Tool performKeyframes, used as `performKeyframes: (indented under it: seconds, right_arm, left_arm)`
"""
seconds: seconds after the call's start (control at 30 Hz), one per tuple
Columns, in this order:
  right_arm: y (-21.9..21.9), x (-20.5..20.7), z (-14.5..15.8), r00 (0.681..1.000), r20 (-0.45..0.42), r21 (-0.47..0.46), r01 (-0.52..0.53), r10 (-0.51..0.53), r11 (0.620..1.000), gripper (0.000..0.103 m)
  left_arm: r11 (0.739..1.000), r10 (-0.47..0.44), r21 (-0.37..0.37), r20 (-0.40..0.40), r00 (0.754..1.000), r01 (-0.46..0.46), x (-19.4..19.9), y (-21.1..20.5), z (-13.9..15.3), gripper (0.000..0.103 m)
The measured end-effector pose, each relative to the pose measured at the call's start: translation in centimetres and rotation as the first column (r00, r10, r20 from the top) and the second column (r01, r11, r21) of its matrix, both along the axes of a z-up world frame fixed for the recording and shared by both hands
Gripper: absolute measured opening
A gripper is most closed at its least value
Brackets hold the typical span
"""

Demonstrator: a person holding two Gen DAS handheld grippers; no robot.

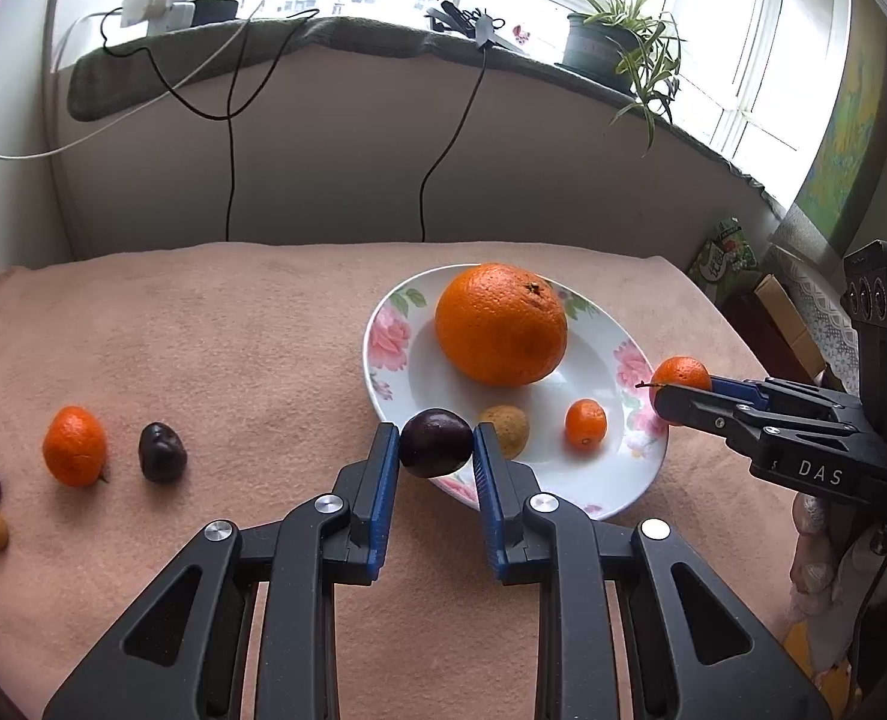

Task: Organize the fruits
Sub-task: 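Carry the plum with the left tool while the right tool carries the mandarin over the plate, then lower the plum and mandarin onto the plate and open both tools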

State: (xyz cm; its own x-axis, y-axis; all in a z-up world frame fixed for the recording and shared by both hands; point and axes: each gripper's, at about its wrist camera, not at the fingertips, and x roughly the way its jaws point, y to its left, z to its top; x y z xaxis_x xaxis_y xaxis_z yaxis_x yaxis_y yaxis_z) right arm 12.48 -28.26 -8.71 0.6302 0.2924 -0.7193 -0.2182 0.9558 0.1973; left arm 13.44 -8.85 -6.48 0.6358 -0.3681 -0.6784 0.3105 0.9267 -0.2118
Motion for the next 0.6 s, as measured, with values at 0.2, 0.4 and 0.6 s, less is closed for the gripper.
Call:
performKeyframes:
  seconds: [0.2, 0.4, 0.6]
  right_arm:
    - [0.07, 0.09, -0.03, 1.000, 0.000, -0.002, -0.002, 0.002, 1.000, 0.038]
    - [0.34, 0.34, -0.09, 1.000, 0.000, -0.014, -0.010, 0.010, 1.000, 0.038]
    - [0.57, 0.52, -0.14, 1.000, -0.001, -0.023, -0.011, 0.011, 1.000, 0.038]
  left_arm:
    - [1.000, -0.004, 0.012, -0.003, 1.000, 0.004, 0.35, -0.39, -0.12, 0.023]
    - [1.000, -0.009, 0.024, -0.005, 1.000, 0.009, 0.46, -0.61, -0.12, 0.023]
    - [1.000, -0.012, 0.022, -0.005, 1.000, 0.012, 0.55, -0.76, -0.06, 0.024]
